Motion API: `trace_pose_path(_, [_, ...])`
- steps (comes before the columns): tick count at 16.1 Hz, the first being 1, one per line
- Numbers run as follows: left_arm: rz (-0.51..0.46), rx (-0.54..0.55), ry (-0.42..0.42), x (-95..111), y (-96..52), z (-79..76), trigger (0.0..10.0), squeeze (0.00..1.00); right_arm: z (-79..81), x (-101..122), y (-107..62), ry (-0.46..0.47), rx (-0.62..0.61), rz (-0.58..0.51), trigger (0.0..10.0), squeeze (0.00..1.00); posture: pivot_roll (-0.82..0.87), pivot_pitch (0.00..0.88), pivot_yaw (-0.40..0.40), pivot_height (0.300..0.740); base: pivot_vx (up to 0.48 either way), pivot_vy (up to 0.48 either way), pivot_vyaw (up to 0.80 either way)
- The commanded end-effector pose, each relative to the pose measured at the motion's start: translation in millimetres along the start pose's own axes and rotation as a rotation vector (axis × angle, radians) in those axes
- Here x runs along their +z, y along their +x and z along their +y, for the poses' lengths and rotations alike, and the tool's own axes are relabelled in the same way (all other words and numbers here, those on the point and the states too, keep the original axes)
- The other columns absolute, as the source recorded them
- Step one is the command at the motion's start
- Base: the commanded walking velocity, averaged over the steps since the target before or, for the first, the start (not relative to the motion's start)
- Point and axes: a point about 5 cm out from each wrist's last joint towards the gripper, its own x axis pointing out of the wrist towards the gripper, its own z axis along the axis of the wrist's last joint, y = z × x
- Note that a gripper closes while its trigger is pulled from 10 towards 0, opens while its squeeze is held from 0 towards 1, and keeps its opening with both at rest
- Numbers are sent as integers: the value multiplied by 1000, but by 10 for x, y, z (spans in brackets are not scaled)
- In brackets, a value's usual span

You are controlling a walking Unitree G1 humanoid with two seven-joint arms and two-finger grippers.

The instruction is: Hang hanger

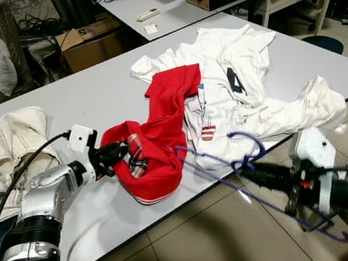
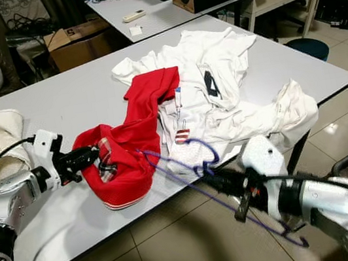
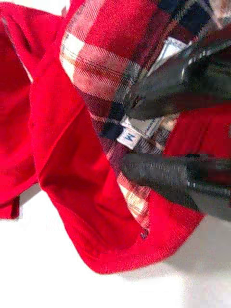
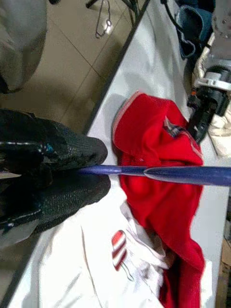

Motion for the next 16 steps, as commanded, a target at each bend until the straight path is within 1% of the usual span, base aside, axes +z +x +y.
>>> trace_pose_path(1, [-38, -2, -8, 72, -17, 4, 0, 0, -46, 42, -18, -13, -24, -23, 10000, 0, -53, 0, 77, 740, 0, 0, 0])
trace_pose_path(2, [-130, 22, -46, 211, -33, 28, 0, 0, -89, 32, -37, -11, -47, -23, 10000, 0, -53, 0, 80, 740, 0, 0, 0])
trace_pose_path(3, [-180, 40, -59, 288, -48, 50, 0, 0, -105, 32, -53, -16, -55, -24, 10000, 0, -53, 0, 85, 740, 0, 0, 0])
trace_pose_path(4, [-265, 96, -67, 430, -93, 120, 0, 0, -135, 43, -90, -17, -78, -36, 10000, 0, -43, 0, 92, 740, 0, 0, 0])
trace_pose_path(5, [-308, 171, -64, 522, -138, 202, 0, 0, -160, 54, -110, -14, -95, -48, 10000, 0, -36, 0, 101, 740, 0, 0, 0])
trace_pose_path(6, [-308, 171, -64, 522, -138, 202, 0, 0, -160, 54, -110, -14, -95, -48, 10000, 0, -36, 0, 101, 740, 0, 0, 0])
trace_pose_path(7, [-266, 257, -21, 530, -176, 286, 0, 0, -157, 85, -98, -12, -86, -74, 10000, 0, -33, 0, 124, 740, 0, 0, 0])
trace_pose_path(8, [-181, 302, 45, 477, -182, 327, 0, 0, -135, 121, -76, -12, -70, -100, 10000, 0, -33, 0, 130, 740, 0, 0, 0])
trace_pose_path(9, [-146, 310, 64, 448, -175, 331, 0, 0, -125, 127, -70, -13, -64, -103, 10000, 0, -32, 0, 131, 740, 0, 0, 0])
trace_pose_path(10, [-118, 293, 22, 387, -143, 315, 10000, 0, -107, 115, -59, -15, -55, -96, 10000, 0, -32, 0, 134, 740, 0, 0, 0])
trace_pose_path(11, [-138, 289, -32, 357, -126, 308, 10000, 306, -86, 103, -49, -11, -47, -97, 10000, 0, -32, 0, 133, 740, 0, 0, 0])
trace_pose_path(12, [-186, 308, -106, 340, -127, 326, 10000, 1000, -65, 89, -36, -3, -42, -99, 10000, 0, -30, 0, 131, 740, 0, 0, 0])
trace_pose_path(13, [-172, 340, -189, 258, -128, 348, 10000, 1000, -24, 79, -4, 10, -33, -102, 10000, 0, -33, 0, 135, 740, 0, 0, 0])
trace_pose_path(14, [-148, 354, -214, 212, -132, 357, 10000, 1000, -11, 77, 4, 12, -29, -101, 10000, 0, -36, 0, 138, 740, 0, 0, 0])
trace_pose_path(15, [-139, 362, -254, 158, -133, 357, 0, 412, 3, 74, 9, 17, -23, -102, 10000, 0, -33, 0, 133, 740, 0, 0, 0])
trace_pose_path(16, [-141, 365, -280, 123, -124, 349, 0, 0, 9, 71, 13, 23, -18, -103, 10000, 0, -33, 0, 132, 740, 0, 0, 0])
